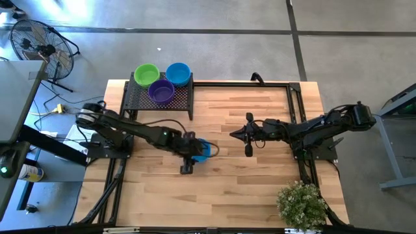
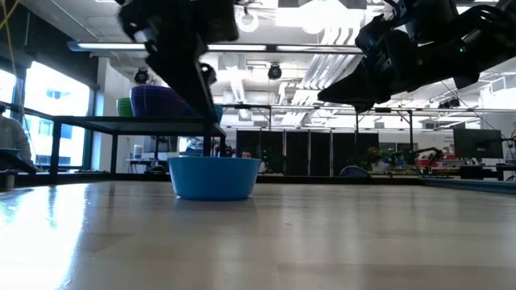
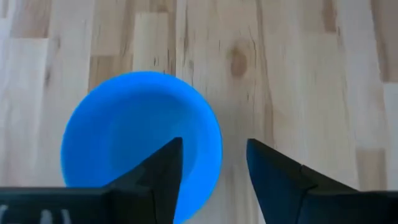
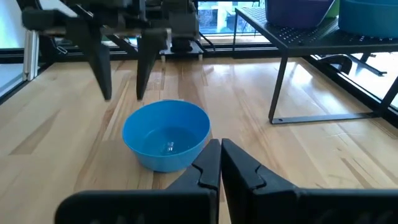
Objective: Pick & Place Mini bowls
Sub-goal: Stack the blue bowl on top of the blue bowl on the shelf
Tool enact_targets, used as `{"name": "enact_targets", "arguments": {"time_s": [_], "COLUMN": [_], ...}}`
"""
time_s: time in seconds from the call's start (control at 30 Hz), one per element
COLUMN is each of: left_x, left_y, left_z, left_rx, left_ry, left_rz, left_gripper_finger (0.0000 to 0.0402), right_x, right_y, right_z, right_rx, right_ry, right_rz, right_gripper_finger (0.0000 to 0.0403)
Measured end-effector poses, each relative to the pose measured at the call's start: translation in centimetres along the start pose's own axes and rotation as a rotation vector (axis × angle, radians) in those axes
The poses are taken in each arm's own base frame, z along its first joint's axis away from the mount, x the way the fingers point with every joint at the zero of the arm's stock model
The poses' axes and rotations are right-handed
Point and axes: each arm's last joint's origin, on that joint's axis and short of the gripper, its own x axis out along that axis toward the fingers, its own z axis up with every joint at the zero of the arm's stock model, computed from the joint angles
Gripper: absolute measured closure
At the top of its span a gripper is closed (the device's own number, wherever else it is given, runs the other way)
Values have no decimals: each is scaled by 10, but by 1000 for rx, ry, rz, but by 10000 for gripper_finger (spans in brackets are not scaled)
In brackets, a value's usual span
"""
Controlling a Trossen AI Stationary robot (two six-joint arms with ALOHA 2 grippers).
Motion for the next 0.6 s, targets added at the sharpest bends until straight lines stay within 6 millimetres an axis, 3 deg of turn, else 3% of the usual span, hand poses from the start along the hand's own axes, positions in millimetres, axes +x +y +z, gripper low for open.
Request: {"name": "enact_targets", "arguments": {"time_s": [0.27, 0.6], "left_x": [36, 57], "left_y": [-5, -5], "left_z": [9, 2], "left_rx": [-35, -84], "left_ry": [66, 127], "left_rz": [5, 9], "left_gripper_finger": [225, 231], "right_x": [0, 0], "right_y": [0, 0], "right_z": [-2, -4], "right_rx": [-12, -18], "right_ry": [26, 37], "right_rz": [3, 2], "right_gripper_finger": [402, 400]}}
